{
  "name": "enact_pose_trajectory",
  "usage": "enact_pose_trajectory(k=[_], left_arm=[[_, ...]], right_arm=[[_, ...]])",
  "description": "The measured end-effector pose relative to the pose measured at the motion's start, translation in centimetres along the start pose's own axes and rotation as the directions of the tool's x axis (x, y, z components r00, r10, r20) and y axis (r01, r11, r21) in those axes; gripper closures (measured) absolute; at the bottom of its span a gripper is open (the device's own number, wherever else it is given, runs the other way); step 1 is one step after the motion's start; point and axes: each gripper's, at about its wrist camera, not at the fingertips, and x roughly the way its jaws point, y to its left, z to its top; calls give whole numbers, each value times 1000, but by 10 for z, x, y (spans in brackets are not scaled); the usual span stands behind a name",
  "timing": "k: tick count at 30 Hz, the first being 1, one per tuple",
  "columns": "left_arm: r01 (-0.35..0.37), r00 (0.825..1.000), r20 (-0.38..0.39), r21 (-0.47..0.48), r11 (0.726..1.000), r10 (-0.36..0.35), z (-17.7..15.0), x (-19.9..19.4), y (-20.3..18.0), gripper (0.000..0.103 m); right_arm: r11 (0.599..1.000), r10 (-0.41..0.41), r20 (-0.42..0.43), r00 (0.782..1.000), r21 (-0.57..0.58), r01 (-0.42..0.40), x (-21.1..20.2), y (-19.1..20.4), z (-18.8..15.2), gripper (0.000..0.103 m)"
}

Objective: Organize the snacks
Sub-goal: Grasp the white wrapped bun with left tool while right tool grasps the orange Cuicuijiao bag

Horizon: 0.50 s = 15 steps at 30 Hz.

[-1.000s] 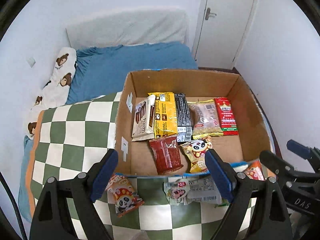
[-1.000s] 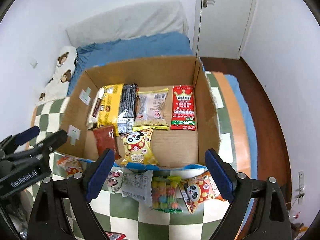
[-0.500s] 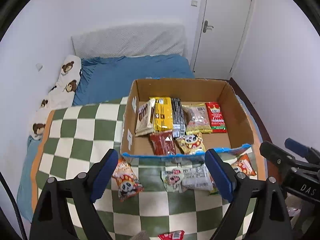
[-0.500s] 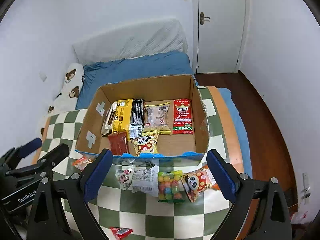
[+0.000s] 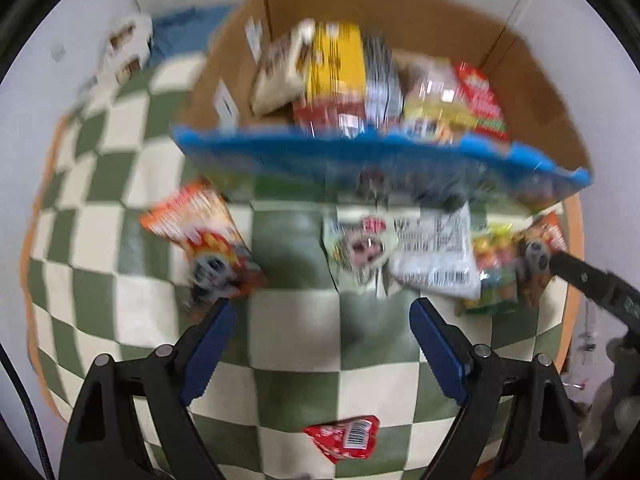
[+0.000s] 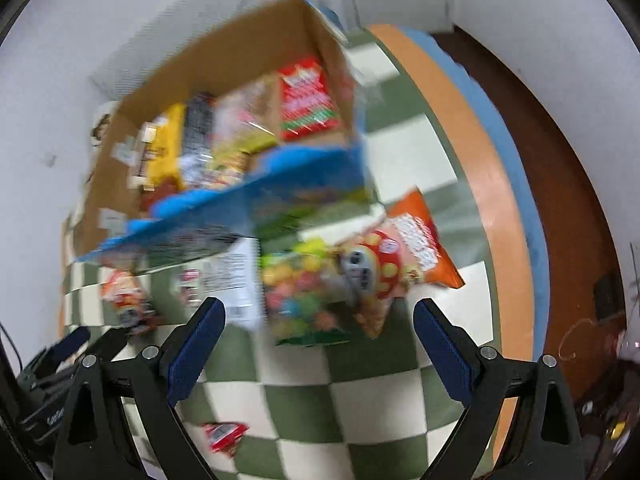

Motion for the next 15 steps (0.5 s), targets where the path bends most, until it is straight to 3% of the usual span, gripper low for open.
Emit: enact_pose_trajectory(k=[3, 8, 10, 13, 15], left_arm=[[68, 993, -90, -72, 995, -75, -1, 19, -3, 14], [145, 971, -157, -199, 969, -178, 9, 37, -14, 14], [162, 964, -166, -258, 952, -209, 17, 45, -19, 14], [166, 962, -159, -305, 938, -222, 27, 54, -30, 14], [135, 970, -158, -282, 950, -184, 32, 60, -42, 14]], right_arm=[[997, -28, -42, 999, 71, 31, 29, -25, 7, 6], [957, 69, -98, 993, 289, -38, 70, -59, 15, 6], [949, 63, -101, 993, 313, -29, 80, -60, 16, 9], [958, 8, -93, 996, 288, 19, 84, -58, 11, 31], [966, 2, -81, 997, 258, 19, 81, -57, 6, 38]])
